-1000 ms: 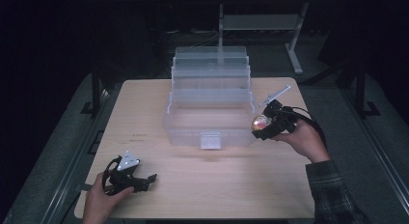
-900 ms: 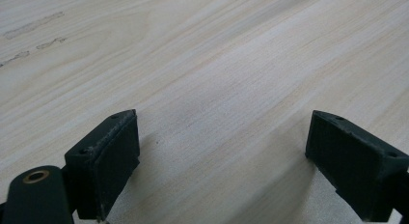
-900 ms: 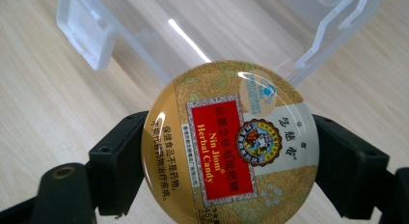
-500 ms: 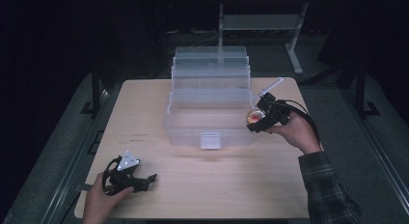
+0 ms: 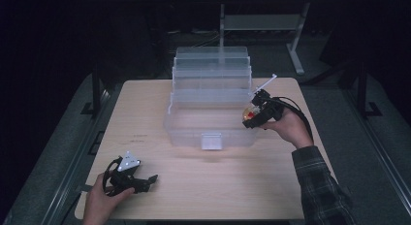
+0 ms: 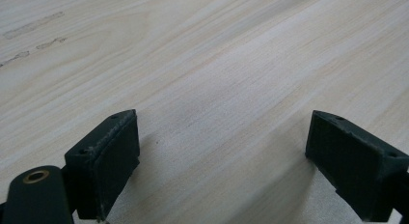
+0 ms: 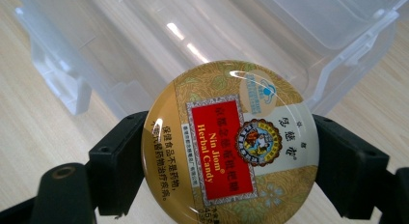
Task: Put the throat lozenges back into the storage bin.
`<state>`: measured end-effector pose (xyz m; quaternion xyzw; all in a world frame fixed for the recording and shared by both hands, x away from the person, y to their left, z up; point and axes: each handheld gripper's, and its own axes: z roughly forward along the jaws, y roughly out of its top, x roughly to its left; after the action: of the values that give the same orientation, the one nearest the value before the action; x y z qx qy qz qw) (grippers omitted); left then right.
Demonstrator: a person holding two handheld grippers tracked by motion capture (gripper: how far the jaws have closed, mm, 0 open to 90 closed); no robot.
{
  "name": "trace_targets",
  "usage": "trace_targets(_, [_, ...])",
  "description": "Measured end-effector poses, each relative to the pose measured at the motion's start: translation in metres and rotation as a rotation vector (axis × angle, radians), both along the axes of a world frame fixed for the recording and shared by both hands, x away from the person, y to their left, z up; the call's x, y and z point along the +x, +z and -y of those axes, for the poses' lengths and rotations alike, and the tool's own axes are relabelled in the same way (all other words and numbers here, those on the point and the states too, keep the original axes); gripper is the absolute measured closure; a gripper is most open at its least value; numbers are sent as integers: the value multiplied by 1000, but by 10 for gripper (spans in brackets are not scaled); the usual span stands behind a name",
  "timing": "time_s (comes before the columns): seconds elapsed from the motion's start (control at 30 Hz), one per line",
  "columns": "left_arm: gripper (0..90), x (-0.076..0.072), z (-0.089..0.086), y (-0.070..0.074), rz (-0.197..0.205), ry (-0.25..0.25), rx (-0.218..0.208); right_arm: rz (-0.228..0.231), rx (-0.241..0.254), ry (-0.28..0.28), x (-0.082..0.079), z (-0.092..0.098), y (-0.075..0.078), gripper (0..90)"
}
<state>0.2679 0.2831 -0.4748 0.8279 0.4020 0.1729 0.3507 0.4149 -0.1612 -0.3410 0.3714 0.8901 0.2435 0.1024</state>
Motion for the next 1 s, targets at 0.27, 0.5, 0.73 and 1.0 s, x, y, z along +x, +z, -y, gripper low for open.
trace_targets(0.27, [110, 0, 0, 0, 0, 0, 0, -15, -8, -8, 10, -7, -4, 197])
trace_targets(0.5, [110, 0, 0, 0, 0, 0, 0, -33, -16, -4, 18, -15, -10, 196])
trace_targets(0.73, [110, 0, 0, 0, 0, 0, 0, -43, -27, -1, 21, -21, -15, 196])
trace_targets(1.0, [110, 0, 0, 0, 0, 0, 0, -52, -35, 4, 22, -23, -17, 195])
